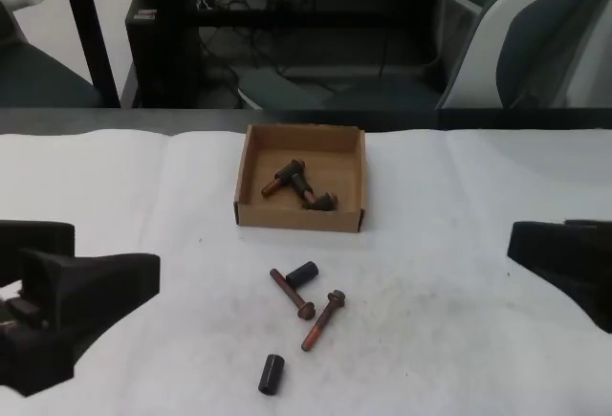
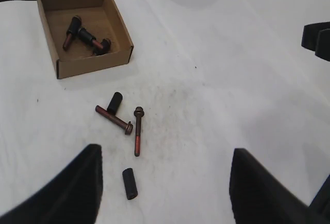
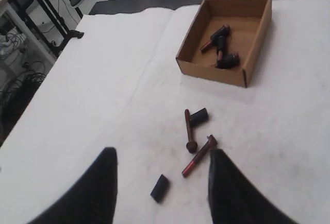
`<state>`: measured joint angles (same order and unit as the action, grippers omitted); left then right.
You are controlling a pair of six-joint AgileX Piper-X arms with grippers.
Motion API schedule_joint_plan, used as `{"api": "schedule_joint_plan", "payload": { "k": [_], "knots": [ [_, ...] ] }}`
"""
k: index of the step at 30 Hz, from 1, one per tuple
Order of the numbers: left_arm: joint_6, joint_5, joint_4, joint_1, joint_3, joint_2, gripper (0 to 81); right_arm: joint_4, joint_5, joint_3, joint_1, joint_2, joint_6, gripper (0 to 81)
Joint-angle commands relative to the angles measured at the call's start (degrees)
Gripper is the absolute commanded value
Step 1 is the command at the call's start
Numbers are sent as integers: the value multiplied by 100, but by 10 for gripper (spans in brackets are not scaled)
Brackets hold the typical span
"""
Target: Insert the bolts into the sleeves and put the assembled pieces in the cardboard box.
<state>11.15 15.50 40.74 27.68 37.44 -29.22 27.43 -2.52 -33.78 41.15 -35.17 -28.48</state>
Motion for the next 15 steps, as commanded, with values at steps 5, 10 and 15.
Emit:
{"api": "schedule_joint_plan", "payload": {
  "k": [5, 10, 15],
  "knots": [
    [-45, 37, -73, 28, 9, -83, 700, 99, 671, -298, 17, -1479, -1283, 533],
    [-45, 37, -73, 28, 9, -83, 700, 671, 626, -1148, 17, -2916, -1402, 533],
    [-45, 37, -73, 28, 9, -83, 700, 1515, 627, -2202, -9, -4508, -1402, 533]
  ]
}}
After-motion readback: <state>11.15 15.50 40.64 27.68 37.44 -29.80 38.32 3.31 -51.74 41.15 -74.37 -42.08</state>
